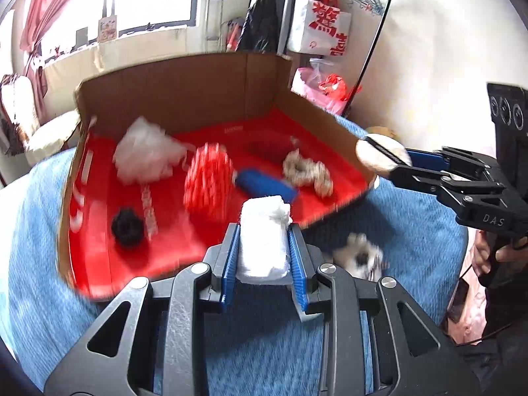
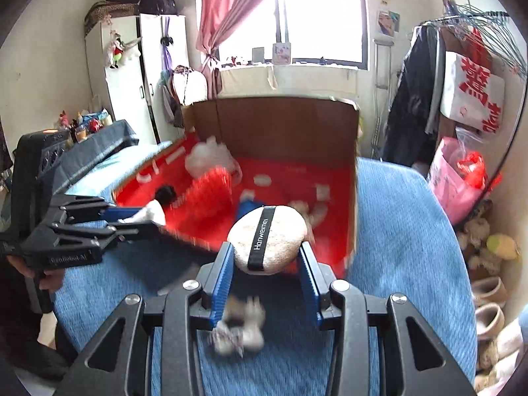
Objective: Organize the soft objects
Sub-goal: 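Carry the cloth and powder puff into the box and open both tools, then withdraw both tools from the box toward the white plush toy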
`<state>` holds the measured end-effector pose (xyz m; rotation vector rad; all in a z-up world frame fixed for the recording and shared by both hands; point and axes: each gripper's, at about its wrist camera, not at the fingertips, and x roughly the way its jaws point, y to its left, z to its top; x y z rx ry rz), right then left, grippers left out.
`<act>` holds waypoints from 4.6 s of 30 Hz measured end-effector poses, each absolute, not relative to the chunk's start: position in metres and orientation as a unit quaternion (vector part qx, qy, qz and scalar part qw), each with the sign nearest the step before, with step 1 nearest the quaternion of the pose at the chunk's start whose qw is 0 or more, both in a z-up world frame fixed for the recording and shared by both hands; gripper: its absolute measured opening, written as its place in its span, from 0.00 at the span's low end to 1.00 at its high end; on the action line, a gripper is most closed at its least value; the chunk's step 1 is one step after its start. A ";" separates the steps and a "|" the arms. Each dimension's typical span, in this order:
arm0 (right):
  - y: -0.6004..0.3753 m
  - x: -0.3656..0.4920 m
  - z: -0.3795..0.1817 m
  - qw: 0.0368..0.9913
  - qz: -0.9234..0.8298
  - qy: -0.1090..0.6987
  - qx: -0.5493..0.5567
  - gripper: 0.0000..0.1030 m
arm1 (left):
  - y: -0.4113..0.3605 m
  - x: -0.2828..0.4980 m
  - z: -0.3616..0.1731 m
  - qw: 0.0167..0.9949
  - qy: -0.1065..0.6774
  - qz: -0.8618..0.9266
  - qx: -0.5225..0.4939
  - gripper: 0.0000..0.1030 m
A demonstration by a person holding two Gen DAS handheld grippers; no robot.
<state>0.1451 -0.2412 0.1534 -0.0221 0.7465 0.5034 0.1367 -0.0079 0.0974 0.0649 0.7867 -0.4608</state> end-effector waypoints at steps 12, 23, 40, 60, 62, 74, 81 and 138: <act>-0.186 0.321 0.153 0.863 0.217 0.452 -0.058 0.40 | -0.041 0.298 0.146 0.881 0.413 -0.221 0.069 0.27; -0.187 0.401 0.094 0.811 0.174 0.553 -0.075 0.41 | -0.069 0.405 0.100 0.845 0.490 -0.174 0.126 0.27; -0.173 0.428 0.062 0.781 0.162 0.596 -0.092 0.42 | -0.085 0.443 0.068 0.825 0.525 -0.145 0.152 0.27; -0.167 0.434 0.053 0.777 0.165 0.599 -0.100 0.46 | -0.070 0.449 0.063 0.824 0.530 -0.149 0.137 0.28; -0.165 0.433 0.052 0.777 0.165 0.599 -0.103 0.46 | -0.068 0.449 0.064 0.824 0.530 -0.149 0.136 0.29; -0.161 0.426 0.056 0.780 0.167 0.594 -0.106 0.50 | -0.053 0.454 0.063 0.832 0.523 -0.137 0.126 0.48; -0.165 0.418 0.071 0.786 0.168 0.587 -0.095 0.53 | -0.047 0.448 0.076 0.838 0.514 -0.136 0.125 0.50; -0.237 0.040 0.186 0.967 0.099 0.233 -0.012 1.00 | 0.003 0.052 0.151 0.984 0.151 -0.091 -0.010 0.96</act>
